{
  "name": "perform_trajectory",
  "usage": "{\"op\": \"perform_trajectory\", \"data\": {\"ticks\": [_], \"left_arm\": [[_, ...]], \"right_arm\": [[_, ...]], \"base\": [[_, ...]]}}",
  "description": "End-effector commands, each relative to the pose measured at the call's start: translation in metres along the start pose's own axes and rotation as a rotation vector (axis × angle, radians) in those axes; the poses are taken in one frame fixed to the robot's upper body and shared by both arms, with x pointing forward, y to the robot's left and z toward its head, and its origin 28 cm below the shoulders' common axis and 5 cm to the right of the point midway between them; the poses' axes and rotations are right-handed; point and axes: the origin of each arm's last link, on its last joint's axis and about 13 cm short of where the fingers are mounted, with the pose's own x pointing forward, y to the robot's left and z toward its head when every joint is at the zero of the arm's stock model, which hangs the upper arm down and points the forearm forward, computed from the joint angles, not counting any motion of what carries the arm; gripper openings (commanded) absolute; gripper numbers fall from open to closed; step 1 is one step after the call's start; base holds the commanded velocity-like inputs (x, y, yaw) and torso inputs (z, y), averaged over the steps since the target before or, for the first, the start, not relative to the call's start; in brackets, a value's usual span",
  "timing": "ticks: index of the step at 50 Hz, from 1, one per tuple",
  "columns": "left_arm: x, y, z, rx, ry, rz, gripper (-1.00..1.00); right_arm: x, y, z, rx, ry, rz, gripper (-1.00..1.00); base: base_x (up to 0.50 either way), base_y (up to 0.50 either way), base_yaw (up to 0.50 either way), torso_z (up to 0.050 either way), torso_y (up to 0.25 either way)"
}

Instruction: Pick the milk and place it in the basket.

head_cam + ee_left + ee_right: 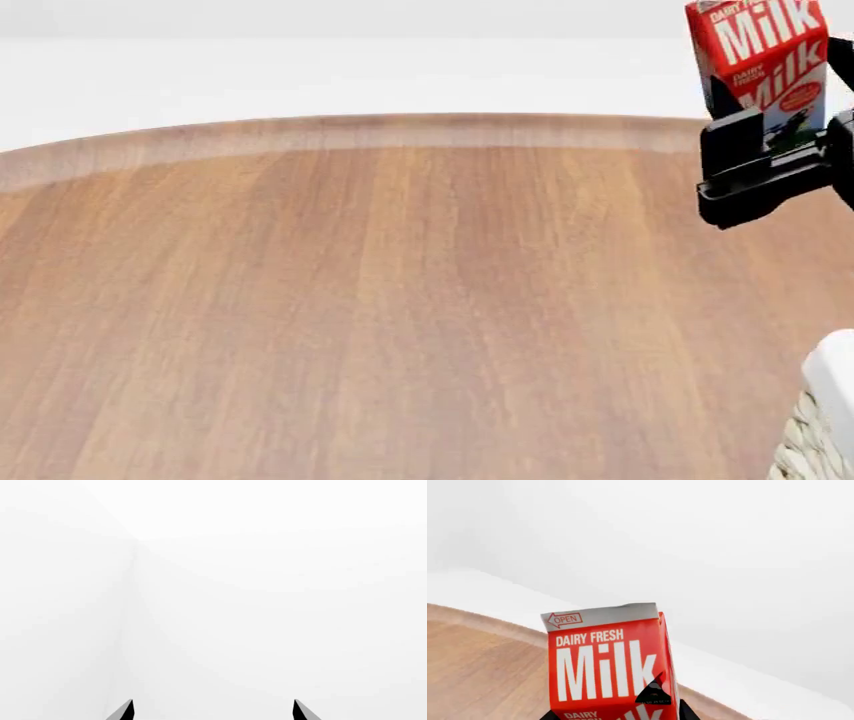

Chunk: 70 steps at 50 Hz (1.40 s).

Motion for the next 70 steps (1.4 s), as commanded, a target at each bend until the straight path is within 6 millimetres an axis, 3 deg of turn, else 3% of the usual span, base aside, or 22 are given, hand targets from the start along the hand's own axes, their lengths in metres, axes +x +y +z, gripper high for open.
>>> {"op": "perform_trajectory", "data": {"ticks": [1,17,26,33,51,70], "left_arm": [[-0.001,0.004,0.002,0.015,-0.019,0.016,1.0],[-0.001,0.005,0.005,0.02,-0.026,0.022,1.0],[-0.002,0.005,0.005,0.021,-0.026,0.022,1.0],[-0.002,0.005,0.005,0.023,-0.026,0.022,1.0],[-0.002,0.005,0.005,0.023,-0.027,0.022,1.0],[-0.001,0.006,0.005,0.024,-0.027,0.026,1.0]], "right_arm": [[-0.046,-0.044,0.073,-0.136,-0.072,0.064,-1.0],[-0.095,-0.069,0.101,-0.206,0.007,0.094,-1.0],[-0.117,-0.08,0.101,-0.218,0.031,0.173,-1.0],[-0.129,-0.083,0.086,-0.2,0.109,0.218,-1.0],[-0.133,-0.099,0.094,-0.198,0.15,0.153,-1.0],[-0.125,-0.105,0.065,-0.104,0.252,0.1,-1.0]], "base": [[0.0,0.0,0.0,0.0,0.0],[0.0,0.0,0.0,0.0,0.001],[0.0,0.0,0.0,0.001,0.001],[0.0,0.0,0.0,0.0,0.0],[0.0,0.0,0.0,0.001,0.001],[0.0,0.0,0.0,0.001,0.001]]}}
